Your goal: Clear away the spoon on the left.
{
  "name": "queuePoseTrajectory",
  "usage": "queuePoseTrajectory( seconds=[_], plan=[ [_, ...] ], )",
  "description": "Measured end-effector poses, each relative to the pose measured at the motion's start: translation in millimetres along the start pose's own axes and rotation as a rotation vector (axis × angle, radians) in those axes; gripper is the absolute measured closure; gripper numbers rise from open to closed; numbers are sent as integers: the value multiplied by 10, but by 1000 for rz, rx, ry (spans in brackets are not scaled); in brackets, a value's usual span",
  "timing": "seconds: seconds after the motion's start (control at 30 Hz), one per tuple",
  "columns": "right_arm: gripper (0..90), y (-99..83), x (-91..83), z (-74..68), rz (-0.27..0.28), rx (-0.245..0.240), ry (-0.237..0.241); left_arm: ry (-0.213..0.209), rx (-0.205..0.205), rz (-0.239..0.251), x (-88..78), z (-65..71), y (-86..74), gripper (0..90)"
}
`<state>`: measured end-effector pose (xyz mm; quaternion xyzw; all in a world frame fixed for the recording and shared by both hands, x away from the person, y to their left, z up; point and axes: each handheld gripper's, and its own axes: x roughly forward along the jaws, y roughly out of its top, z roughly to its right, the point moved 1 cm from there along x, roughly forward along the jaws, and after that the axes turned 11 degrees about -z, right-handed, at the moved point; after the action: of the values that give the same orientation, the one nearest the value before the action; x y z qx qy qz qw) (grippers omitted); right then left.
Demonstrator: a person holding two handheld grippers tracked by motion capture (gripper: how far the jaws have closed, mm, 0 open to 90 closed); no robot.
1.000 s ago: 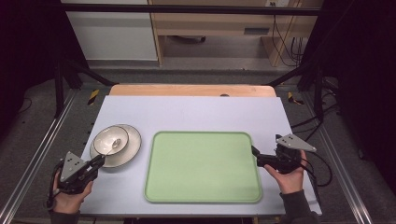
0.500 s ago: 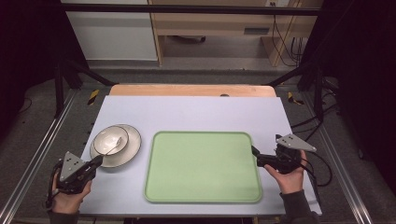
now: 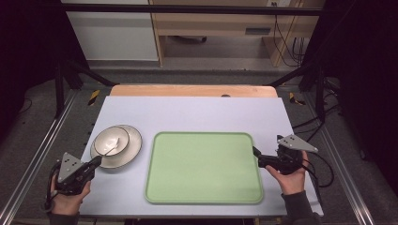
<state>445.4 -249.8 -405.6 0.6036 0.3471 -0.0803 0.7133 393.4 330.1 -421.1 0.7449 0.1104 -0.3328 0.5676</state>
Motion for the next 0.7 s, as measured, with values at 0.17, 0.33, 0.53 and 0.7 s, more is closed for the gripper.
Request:
queuePoseTrajectory(
  seconds=[0.17, 0.33, 0.53, 0.7],
  plan=[
    [33, 1, -1, 1, 0, 0, 0, 8, -1, 17, -31, 11, 13, 887],
    [34, 0, 1, 1, -2, 0, 0, 12, 4, 28, -60, 20, 26, 887],
    [34, 1, -3, 4, -1, -1, -1, 15, 1, 43, -93, 27, 41, 887],
    [34, 0, -2, 7, -1, -5, -3, 21, 2, 59, -129, 29, 54, 888]
  ],
)
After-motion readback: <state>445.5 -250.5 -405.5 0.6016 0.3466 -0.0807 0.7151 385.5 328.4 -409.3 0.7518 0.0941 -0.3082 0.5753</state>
